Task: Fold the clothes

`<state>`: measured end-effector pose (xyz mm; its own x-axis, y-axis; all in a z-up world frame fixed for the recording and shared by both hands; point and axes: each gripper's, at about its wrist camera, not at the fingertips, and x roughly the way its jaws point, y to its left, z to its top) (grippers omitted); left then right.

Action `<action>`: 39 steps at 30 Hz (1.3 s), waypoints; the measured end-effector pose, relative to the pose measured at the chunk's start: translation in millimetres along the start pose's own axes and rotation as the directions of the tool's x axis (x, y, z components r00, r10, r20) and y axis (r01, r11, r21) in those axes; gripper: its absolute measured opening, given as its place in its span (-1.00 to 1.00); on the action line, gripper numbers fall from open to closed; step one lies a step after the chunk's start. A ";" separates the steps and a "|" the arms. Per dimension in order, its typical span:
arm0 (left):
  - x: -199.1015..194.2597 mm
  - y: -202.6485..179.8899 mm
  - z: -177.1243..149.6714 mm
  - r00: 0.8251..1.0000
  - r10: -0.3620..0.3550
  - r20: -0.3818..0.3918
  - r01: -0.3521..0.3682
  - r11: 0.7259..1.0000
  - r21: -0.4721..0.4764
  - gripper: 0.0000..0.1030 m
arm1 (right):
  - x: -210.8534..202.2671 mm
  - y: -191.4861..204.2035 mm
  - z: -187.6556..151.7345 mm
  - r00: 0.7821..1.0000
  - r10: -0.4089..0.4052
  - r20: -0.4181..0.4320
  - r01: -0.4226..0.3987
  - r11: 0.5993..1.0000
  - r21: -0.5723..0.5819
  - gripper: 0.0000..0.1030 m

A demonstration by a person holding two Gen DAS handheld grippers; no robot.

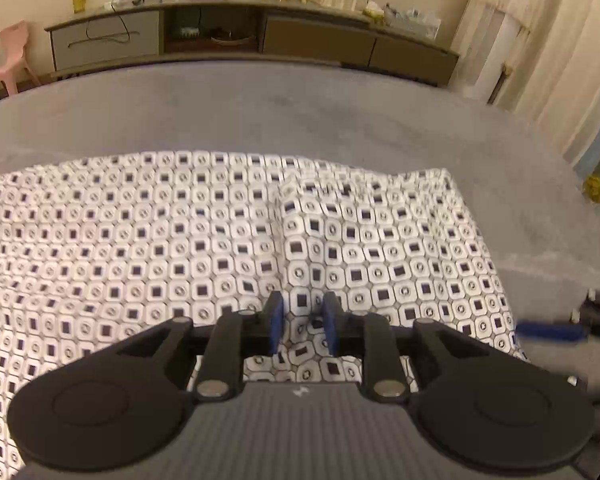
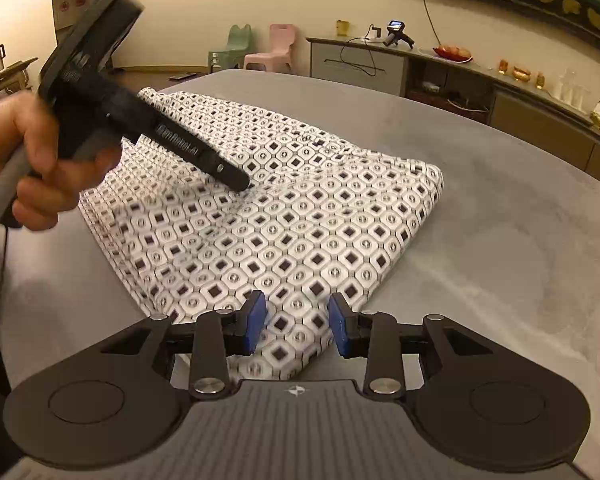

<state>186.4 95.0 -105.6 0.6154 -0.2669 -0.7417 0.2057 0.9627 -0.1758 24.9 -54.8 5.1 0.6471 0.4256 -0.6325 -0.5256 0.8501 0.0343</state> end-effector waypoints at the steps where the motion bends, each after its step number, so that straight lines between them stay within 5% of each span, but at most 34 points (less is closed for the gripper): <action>1: -4.3 3.3 0.0 1.000 -0.014 0.016 0.014 1.000 -0.004 -0.58 | -2.2 -4.1 5.1 1.000 -0.011 0.022 0.011 1.000 0.009 -0.27; 4: 1.9 4.0 0.7 1.000 -0.014 0.006 0.014 1.000 0.017 -0.59 | 8.0 -23.0 24.1 0.993 -0.085 0.083 0.082 0.996 0.036 -0.27; 9: 21.3 5.1 -2.1 0.999 0.032 -0.001 -0.032 0.998 0.047 -0.54 | 60.3 -45.5 34.7 0.990 -0.138 -0.028 0.140 0.989 0.043 -0.33; 13: -1.5 0.5 -2.3 0.999 0.014 0.047 -0.016 0.999 0.048 -0.58 | 47.8 -42.6 40.0 0.986 -0.164 -0.015 0.165 0.985 0.048 -0.34; 16: -20.2 -6.5 -16.0 0.999 -0.036 0.031 0.033 0.996 0.089 -0.58 | 15.8 -26.4 39.4 0.998 -0.057 0.033 0.056 0.998 0.031 -0.34; 19: -23.3 -9.7 -40.8 1.000 -0.010 -0.018 0.012 0.990 0.140 -0.58 | 6.4 -7.3 21.6 0.999 0.039 -0.036 -0.039 0.999 -0.004 -0.33; 21: -19.5 -8.7 -53.2 1.000 0.012 -0.025 -0.008 0.988 0.154 -0.58 | 12.7 3.6 9.2 0.994 0.041 -0.101 -0.046 0.998 -0.050 -0.32; 27: -39.8 -0.8 -65.2 1.000 0.021 -0.004 -0.020 0.988 0.155 -0.59 | -2.2 11.8 12.9 0.998 0.029 -0.051 -0.031 0.998 -0.048 -0.33; 29: -41.5 -0.8 -70.7 0.999 0.033 -0.016 -0.029 0.986 0.166 -0.56 | 5.6 19.1 8.7 0.994 0.028 -0.107 -0.036 0.997 -0.065 -0.33; 35: -103.5 60.5 -66.7 0.988 0.131 0.079 -0.128 0.991 -0.043 -0.44 | -4.9 32.7 21.1 0.998 -0.025 -0.058 0.019 0.995 -0.101 -0.31; 37: -134.1 111.0 -72.4 0.968 0.223 0.110 -0.199 0.960 -0.195 -0.07 | -14.3 39.9 32.0 0.999 -0.036 -0.022 0.033 0.993 -0.110 -0.30; 39: -156.8 170.9 -87.1 0.930 0.356 0.092 -0.302 0.883 -0.360 0.00 | -18.4 57.4 42.3 0.999 -0.039 0.009 0.040 0.988 -0.151 -0.18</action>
<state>58.7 305.3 -75.7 0.7153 0.0901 -0.6930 -0.2785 0.9463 -0.1644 6.2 -0.7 51.4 0.6720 0.3949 -0.6264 -0.5768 0.8096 -0.1084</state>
